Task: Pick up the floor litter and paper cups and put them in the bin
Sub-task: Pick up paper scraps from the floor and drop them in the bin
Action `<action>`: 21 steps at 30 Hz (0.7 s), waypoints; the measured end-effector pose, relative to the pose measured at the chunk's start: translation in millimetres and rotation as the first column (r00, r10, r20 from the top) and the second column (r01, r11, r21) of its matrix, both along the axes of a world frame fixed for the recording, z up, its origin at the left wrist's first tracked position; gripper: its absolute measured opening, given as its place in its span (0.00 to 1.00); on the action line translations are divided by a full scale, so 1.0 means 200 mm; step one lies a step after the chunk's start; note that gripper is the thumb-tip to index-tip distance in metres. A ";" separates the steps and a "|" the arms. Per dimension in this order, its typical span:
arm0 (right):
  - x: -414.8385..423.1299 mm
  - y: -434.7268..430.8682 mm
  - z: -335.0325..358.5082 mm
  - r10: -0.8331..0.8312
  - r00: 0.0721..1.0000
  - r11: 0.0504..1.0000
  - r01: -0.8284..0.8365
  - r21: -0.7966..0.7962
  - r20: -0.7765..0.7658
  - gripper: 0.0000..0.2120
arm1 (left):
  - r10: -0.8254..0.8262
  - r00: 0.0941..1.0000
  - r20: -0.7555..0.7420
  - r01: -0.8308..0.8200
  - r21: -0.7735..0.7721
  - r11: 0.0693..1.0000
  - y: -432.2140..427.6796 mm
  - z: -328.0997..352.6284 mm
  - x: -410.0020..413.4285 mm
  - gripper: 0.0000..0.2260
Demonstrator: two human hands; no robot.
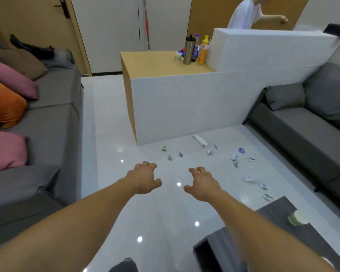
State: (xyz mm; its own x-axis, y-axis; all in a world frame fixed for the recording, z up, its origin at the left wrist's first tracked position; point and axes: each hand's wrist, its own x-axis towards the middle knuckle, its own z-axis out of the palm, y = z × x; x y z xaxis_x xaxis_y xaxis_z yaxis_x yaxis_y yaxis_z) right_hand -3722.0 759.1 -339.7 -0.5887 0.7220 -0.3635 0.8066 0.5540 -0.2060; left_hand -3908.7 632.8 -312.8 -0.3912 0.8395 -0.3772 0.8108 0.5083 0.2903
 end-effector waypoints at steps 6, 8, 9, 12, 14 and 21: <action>-0.37 0.53 -0.11 0.006 0.999 1.000 -0.005 -0.027 0.031 0.35 | -0.021 0.999 0.038 0.022 -0.024 0.999 0.59 -0.13 -0.37 0.30; -0.50 0.72 -0.14 -0.013 0.999 0.999 0.014 -0.034 0.045 0.35 | -0.044 0.998 0.050 0.045 -0.020 0.999 0.81 -0.18 -0.52 0.31; -0.56 0.81 -0.15 -0.026 0.998 0.999 0.028 -0.039 0.052 0.35 | -0.049 0.997 0.059 0.050 -0.016 0.999 0.92 -0.19 -0.59 0.31; -0.73 1.05 -0.16 -0.055 0.993 0.997 0.060 -0.049 0.102 0.35 | -0.060 0.993 0.101 0.062 -0.023 0.998 1.20 -0.21 -0.80 0.32; -0.83 1.21 -0.17 -0.072 0.991 0.996 0.078 -0.053 0.114 0.35 | -0.080 0.991 0.109 0.084 -0.030 0.996 1.37 -0.22 -0.92 0.32; -1.15 1.68 -0.26 -0.041 0.992 0.994 0.053 -0.095 0.121 0.34 | -0.071 0.988 0.140 0.082 -0.075 0.994 1.85 -0.32 -1.20 0.32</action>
State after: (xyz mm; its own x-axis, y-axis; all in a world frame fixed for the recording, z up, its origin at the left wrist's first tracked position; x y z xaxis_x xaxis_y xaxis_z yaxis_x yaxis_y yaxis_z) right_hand -3952.3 1095.8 -392.4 -0.5032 0.7057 -0.4988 0.8534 0.4966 -0.1583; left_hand -4149.7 1003.0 -377.7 -0.2671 0.8296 -0.4903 0.8038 0.4725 0.3615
